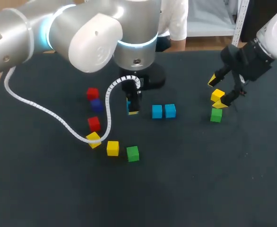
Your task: Place the blue cubes, place green cubes on the blue cubes, place the yellow cubes on the green cubes, then place the red cubes on the yellow cubes, and place purple cube on the red cubes.
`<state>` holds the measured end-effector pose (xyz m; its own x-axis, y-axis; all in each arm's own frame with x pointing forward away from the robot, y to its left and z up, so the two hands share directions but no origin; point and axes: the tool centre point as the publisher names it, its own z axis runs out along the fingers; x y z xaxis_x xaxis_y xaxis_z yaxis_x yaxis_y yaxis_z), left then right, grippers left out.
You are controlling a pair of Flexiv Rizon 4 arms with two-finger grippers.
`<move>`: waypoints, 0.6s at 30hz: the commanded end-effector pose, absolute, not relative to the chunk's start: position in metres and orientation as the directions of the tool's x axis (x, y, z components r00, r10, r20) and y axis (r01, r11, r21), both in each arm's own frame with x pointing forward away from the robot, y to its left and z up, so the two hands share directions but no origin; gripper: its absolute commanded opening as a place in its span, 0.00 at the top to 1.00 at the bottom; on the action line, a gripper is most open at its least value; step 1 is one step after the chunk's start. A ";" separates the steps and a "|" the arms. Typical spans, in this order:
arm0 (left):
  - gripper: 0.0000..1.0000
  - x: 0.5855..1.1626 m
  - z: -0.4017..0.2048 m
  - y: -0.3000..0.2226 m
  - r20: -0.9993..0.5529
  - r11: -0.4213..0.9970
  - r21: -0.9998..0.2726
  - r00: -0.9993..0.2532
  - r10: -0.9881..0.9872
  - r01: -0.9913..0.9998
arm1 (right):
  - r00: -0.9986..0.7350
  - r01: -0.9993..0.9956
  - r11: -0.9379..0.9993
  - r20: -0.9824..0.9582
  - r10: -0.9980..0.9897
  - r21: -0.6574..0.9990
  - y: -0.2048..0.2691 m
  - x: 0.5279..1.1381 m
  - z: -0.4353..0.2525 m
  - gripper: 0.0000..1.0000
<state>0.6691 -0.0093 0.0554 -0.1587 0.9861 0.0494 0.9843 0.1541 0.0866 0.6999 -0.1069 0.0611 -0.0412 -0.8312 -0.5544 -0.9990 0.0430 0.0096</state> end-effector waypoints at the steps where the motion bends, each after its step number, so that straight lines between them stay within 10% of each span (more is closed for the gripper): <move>1: 1.00 0.678 0.054 -0.011 0.054 0.152 0.074 -0.156 0.986 0.986 | -0.041 -0.999 0.044 -0.555 -0.831 0.009 -0.107 0.700 0.061 0.00; 18: 1.00 0.680 0.054 -0.012 0.069 0.158 0.051 -0.162 0.984 0.986 | -0.041 -0.999 0.044 -0.555 -0.831 0.009 -0.107 0.700 0.061 0.00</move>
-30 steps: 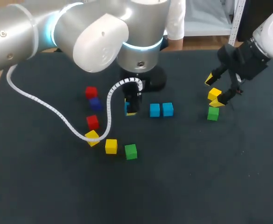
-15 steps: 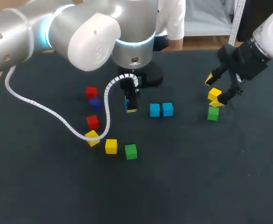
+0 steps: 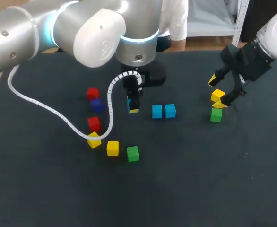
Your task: Place the blue cubes, place green cubes on the blue cubes, place the yellow cubes on the green cubes, then place the red cubes on the yellow cubes, and place purple cube on the red cubes.
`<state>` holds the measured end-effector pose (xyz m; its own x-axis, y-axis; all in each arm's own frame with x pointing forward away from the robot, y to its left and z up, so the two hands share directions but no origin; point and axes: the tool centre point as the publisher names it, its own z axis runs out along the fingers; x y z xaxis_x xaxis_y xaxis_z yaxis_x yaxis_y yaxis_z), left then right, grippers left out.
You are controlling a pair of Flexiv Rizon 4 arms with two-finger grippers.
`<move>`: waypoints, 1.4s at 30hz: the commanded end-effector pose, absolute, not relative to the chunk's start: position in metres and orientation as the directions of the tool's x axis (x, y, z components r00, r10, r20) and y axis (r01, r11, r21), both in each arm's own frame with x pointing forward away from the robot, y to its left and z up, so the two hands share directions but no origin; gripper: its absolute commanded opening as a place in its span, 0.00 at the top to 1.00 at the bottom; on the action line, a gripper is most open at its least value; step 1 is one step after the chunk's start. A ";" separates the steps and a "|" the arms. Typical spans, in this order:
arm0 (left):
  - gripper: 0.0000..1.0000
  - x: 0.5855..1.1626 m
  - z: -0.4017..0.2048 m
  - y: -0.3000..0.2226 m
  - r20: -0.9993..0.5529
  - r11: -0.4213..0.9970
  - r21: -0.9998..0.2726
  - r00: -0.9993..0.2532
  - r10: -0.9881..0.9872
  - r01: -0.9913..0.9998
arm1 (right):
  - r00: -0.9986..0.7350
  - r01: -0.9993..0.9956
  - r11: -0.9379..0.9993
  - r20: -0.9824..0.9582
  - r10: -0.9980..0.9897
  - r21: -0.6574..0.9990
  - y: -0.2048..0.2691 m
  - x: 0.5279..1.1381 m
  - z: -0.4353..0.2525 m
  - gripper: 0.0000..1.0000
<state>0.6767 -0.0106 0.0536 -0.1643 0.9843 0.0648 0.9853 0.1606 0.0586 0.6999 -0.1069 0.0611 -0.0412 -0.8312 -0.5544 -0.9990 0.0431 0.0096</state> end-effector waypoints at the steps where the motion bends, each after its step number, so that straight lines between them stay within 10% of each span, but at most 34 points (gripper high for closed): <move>1: 1.00 0.680 0.054 -0.012 0.069 0.158 0.051 -0.162 0.984 0.986 | -0.041 -0.999 0.044 -0.555 -0.831 0.009 -0.107 0.700 0.061 0.00; 42: 1.00 0.700 0.033 -0.027 0.103 0.171 0.081 -0.179 0.978 0.982 | -0.041 -0.999 0.044 -0.555 -0.831 0.009 -0.107 0.700 0.061 0.00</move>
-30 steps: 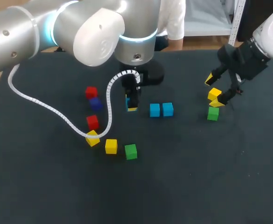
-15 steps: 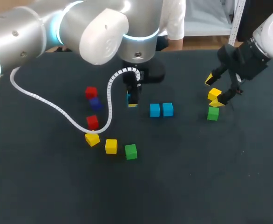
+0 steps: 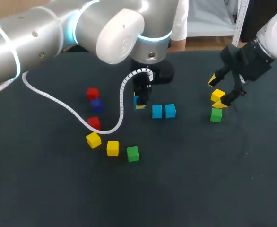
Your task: Place the blue cubes, place green cubes on the blue cubes, place the yellow cubes on the green cubes, then place the red cubes on the yellow cubes, and place purple cube on the red cubes.
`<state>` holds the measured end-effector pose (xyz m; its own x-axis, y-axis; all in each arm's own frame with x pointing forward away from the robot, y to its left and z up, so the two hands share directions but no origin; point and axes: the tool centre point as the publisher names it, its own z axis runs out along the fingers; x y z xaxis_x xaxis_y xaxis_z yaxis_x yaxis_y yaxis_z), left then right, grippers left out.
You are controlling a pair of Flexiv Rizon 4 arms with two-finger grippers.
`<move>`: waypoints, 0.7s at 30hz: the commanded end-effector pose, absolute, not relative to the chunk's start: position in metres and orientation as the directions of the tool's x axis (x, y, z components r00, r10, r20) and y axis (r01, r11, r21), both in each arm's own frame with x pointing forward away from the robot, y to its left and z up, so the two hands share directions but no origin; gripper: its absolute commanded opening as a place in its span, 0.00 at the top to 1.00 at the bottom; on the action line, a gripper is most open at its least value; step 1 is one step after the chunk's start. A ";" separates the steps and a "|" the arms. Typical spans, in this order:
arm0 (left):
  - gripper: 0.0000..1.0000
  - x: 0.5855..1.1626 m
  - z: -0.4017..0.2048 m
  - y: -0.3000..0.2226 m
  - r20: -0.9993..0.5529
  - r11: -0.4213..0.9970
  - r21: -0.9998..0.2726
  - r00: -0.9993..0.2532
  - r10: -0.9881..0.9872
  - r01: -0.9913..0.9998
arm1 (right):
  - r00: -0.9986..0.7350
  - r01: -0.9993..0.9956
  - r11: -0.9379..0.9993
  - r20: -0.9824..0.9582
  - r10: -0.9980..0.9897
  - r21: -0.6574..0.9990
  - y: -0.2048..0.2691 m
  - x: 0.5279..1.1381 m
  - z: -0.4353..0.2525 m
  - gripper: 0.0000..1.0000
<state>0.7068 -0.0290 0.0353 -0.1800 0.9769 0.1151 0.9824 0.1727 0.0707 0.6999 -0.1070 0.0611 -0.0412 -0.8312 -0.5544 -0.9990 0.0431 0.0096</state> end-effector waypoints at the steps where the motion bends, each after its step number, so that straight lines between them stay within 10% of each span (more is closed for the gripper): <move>1: 1.00 0.699 0.032 -0.028 0.101 0.170 0.078 -0.178 0.979 0.982 | -0.041 -0.999 0.044 -0.555 -0.831 0.009 -0.107 0.700 0.061 0.00; 21: 1.00 0.696 0.015 -0.030 0.095 0.151 0.064 -0.157 0.983 0.986 | -0.041 -0.999 0.044 -0.555 -0.831 0.009 -0.107 0.700 0.061 0.00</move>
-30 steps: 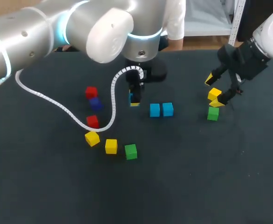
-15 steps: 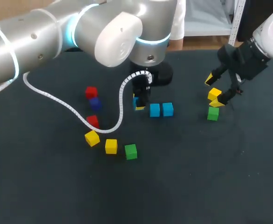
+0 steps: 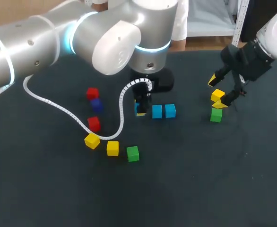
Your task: Place the blue cubes, place green cubes on the blue cubes, place the yellow cubes on the green cubes, then place the red cubes on the yellow cubes, and place purple cube on the red cubes.
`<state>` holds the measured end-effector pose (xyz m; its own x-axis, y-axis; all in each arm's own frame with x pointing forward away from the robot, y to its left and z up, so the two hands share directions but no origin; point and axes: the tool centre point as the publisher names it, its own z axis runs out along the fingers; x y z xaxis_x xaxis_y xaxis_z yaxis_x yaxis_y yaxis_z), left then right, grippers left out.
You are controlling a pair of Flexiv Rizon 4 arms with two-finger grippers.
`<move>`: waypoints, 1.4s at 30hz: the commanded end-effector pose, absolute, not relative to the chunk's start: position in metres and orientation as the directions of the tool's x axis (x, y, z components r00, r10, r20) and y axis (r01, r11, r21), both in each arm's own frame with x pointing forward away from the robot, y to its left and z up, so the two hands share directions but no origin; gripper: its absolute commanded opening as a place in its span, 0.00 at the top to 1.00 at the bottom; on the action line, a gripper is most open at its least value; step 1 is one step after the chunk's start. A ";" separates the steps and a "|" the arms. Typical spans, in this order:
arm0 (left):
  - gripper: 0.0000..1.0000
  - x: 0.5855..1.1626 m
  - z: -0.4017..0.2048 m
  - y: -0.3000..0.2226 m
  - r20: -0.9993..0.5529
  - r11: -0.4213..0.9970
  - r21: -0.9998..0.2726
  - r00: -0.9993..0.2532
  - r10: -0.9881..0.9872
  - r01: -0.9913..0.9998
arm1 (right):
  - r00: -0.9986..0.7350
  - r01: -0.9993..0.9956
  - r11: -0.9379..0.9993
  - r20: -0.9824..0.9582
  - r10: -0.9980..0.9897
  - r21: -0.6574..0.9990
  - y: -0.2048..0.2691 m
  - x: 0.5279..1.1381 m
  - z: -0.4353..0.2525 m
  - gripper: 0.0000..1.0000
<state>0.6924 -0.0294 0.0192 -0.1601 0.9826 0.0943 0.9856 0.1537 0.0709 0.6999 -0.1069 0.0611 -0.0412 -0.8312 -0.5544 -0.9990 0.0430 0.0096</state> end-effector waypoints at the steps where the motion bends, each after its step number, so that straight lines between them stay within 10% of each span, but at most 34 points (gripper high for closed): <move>1: 1.00 0.697 0.014 -0.029 0.096 0.150 0.064 -0.156 0.983 0.987 | -0.041 -0.999 0.044 -0.555 -0.831 0.009 -0.107 0.700 0.061 0.00; 42: 1.00 0.707 0.001 -0.034 0.063 0.127 0.088 -0.132 0.989 0.988 | -0.041 -0.999 0.044 -0.555 -0.831 0.009 -0.107 0.700 0.061 0.00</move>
<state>0.7060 -0.0342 0.0026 -0.1329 0.9890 0.0646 0.9879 0.1269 0.0896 0.6999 -0.1069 0.0611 -0.0412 -0.8312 -0.5544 -0.9990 0.0430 0.0096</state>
